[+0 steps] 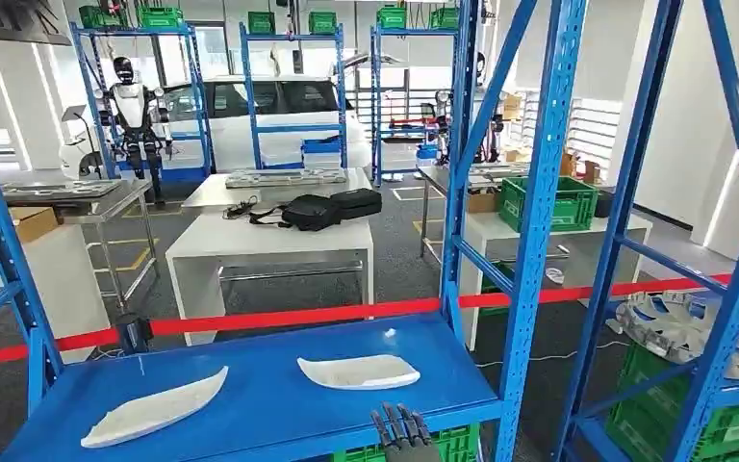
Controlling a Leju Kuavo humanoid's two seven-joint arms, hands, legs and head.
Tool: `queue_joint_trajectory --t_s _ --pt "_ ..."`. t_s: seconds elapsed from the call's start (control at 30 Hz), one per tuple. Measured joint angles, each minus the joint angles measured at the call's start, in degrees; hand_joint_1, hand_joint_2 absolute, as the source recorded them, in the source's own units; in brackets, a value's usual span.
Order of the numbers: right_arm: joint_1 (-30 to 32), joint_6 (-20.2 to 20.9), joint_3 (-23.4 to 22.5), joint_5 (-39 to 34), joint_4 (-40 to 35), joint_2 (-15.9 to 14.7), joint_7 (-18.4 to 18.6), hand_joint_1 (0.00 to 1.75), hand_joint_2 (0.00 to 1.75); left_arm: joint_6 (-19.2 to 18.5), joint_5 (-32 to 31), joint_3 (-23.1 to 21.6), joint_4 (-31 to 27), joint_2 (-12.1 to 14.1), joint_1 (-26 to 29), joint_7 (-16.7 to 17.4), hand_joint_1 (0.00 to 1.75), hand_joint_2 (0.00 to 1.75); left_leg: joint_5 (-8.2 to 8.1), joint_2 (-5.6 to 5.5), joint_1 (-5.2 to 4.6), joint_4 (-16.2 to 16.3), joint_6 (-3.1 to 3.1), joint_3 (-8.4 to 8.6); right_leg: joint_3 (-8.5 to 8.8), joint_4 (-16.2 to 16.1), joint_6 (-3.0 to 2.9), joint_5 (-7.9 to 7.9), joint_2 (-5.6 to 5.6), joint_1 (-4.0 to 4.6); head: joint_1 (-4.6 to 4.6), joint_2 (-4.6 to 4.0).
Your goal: Take the parts from the cabinet and place them on the table.
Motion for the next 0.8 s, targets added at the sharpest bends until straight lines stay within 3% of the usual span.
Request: queue_joint_trajectory --t_s 0.03,0.07,0.1,0.17,0.2,0.23,0.3,0.33,0.37,0.4,0.43,0.5,0.53,0.57,0.6,0.63,0.67,0.7,0.73,0.8 --pt "0.14 0.13 0.02 0.02 0.29 -0.35 -0.02 0.00 0.00 0.02 0.11 0.09 0.02 0.02 -0.10 0.15 0.00 0.00 -1.23 -0.27 -0.13 0.82 -0.46 1.45 -0.50 -0.95 -0.44 1.58 -0.40 0.33 -0.11 -0.02" --pt "0.33 0.39 0.11 0.13 0.26 -0.18 -0.13 0.00 0.00 0.07 0.35 0.26 0.00 0.00 -0.27 0.22 0.00 0.00 -2.30 -0.27 -0.20 0.30 -0.92 1.41 0.32 -0.35 -1.16 0.45 -0.16 0.87 -0.17 -0.02" --pt "0.30 0.35 0.13 0.15 0.15 -0.18 -0.13 0.00 0.00 0.07 0.44 0.31 -0.02 0.00 -0.33 0.24 0.00 0.00 -2.17 -0.14 0.09 0.47 -1.41 2.84 0.51 -0.42 -1.75 -0.02 0.08 0.70 -0.13 -0.02" --pt "-0.55 0.33 0.17 0.18 -0.02 0.10 -0.20 0.00 0.00 0.07 0.44 0.35 -0.02 -0.04 -0.63 0.31 0.00 0.00 -1.19 -0.14 0.23 2.45 -2.01 2.32 1.96 -0.52 -2.84 -0.76 0.46 0.62 -0.15 0.00" --pt "-0.72 0.33 0.17 0.15 -0.06 0.13 -0.15 0.00 0.00 0.07 0.44 0.37 0.00 -0.09 -0.71 0.31 0.00 0.00 -0.89 0.14 0.31 5.25 -2.14 1.14 2.89 -0.76 -3.27 -1.44 0.48 0.57 -0.24 0.00" --pt "-0.82 0.33 0.17 0.11 -0.06 0.15 -0.15 0.00 0.00 0.07 0.46 0.40 0.02 -0.18 -0.90 0.35 0.00 0.00 -1.35 0.27 0.31 8.97 -2.29 -1.11 3.51 -0.82 -3.61 -1.95 0.48 0.55 -0.33 -0.02" --pt "-0.61 0.39 0.20 0.15 -0.06 0.15 -0.17 0.00 0.00 0.07 0.46 0.48 0.07 -0.20 -1.02 0.35 0.00 0.00 -5.31 0.30 0.38 16.66 -2.64 -7.55 4.66 -0.82 -3.75 -3.12 0.51 0.58 -0.35 0.00" --pt "-0.39 0.41 0.22 0.15 -0.06 0.15 -0.18 0.00 0.00 0.07 0.46 0.59 0.09 -0.20 -0.92 0.35 0.00 0.00 -7.22 0.31 0.35 18.71 -2.72 -9.85 5.42 -0.82 -3.73 -3.72 0.53 0.58 -0.41 0.00" --pt "-0.25 0.41 0.22 0.15 -0.06 0.15 -0.17 0.00 0.00 0.07 0.46 0.72 0.09 -0.20 -0.82 0.37 0.00 0.00 -7.75 0.32 0.36 19.12 -2.69 -11.42 6.23 -0.82 -3.69 -4.35 0.58 0.57 -0.39 0.00" --pt "-0.21 0.41 0.22 0.15 -0.06 0.15 -0.17 0.00 0.00 0.07 0.46 0.79 0.09 -0.20 -0.78 0.37 0.00 0.00 -6.50 0.35 0.37 17.58 -2.62 -12.18 7.10 -0.81 -3.64 -5.03 0.64 0.56 -0.41 0.00" --pt "-0.20 0.41 0.24 0.15 -0.06 0.15 -0.17 0.00 0.00 0.07 0.46 0.81 0.07 -0.15 -0.77 0.39 0.00 0.00 -3.60 0.40 0.35 14.40 -2.53 -12.05 7.95 -0.81 -3.56 -5.64 0.65 0.56 -0.41 0.00" --pt "-0.27 0.41 0.24 0.15 -0.06 0.28 -0.17 0.00 0.00 0.07 0.46 0.83 0.07 -0.09 -0.77 0.39 0.00 0.00 5.92 0.67 0.16 4.83 -1.72 -10.48 9.23 -0.85 -3.26 -6.65 0.59 0.56 -0.44 0.00" --pt "-0.26 0.41 0.26 0.15 -0.06 0.33 -0.17 0.00 0.00 0.07 0.46 0.83 0.07 -0.11 -0.75 0.39 0.00 0.00 5.80 0.85 -0.07 3.89 -1.45 -10.70 9.71 -0.64 -2.92 -7.07 0.66 0.76 -0.41 0.00" --pt "-0.37 0.41 0.35 0.15 -0.09 0.37 -0.18 0.00 0.00 0.07 0.46 0.83 0.09 -0.13 -0.81 0.44 0.00 0.00 3.23 0.98 -0.22 4.16 -1.18 -10.59 9.70 -0.96 -2.42 -7.39 0.84 0.78 -0.50 0.00" --pt "-0.37 0.46 0.39 0.15 -0.09 0.39 -0.17 0.00 0.00 0.07 0.46 0.83 0.09 -0.22 -0.82 0.44 0.00 0.00 4.20 0.91 -0.34 3.78 -0.67 -10.11 9.82 -1.49 -1.89 -7.60 0.81 0.76 -0.48 0.00" --pt "-0.29 0.42 0.39 0.15 -0.09 0.41 -0.17 0.00 0.00 0.07 0.46 0.85 0.09 -0.24 -0.73 0.44 0.00 0.00 5.52 0.69 -0.15 2.97 -0.03 -10.05 9.91 0.00 -1.44 -6.44 0.76 0.85 -0.41 0.00" --pt "-0.38 0.44 0.44 0.15 -0.09 0.41 -0.17 0.00 0.00 0.07 0.46 0.85 0.09 -0.24 -0.70 0.46 0.00 0.00 5.87 0.60 0.03 2.88 0.31 -8.56 10.19 0.03 -1.09 -6.61 0.72 0.92 -0.44 0.00" --pt "-0.41 0.41 0.44 0.15 -0.09 0.41 -0.15 0.00 0.00 0.07 0.46 0.85 0.09 -0.26 -0.71 0.46 0.00 0.00 5.82 0.65 0.14 2.59 0.52 -8.09 9.88 0.88 -0.85 -7.33 0.51 0.80 -0.24 0.00" --pt "-0.63 0.41 0.46 0.15 -0.09 0.41 -0.15 0.00 0.00 0.04 0.46 0.85 0.09 -0.26 -0.81 0.48 0.00 0.00 5.69 0.55 0.13 2.59 0.72 -7.81 8.97 2.74 -0.53 -8.59 0.43 0.73 -0.22 0.00" --pt "-0.72 0.41 0.52 0.09 -0.09 0.39 0.04 0.00 0.00 0.04 0.46 0.85 0.07 -0.26 -0.96 0.50 0.00 0.00 5.17 0.55 0.05 2.59 1.04 -7.51 4.09 10.26 -0.17 -11.90 0.42 0.70 -0.13 0.00"
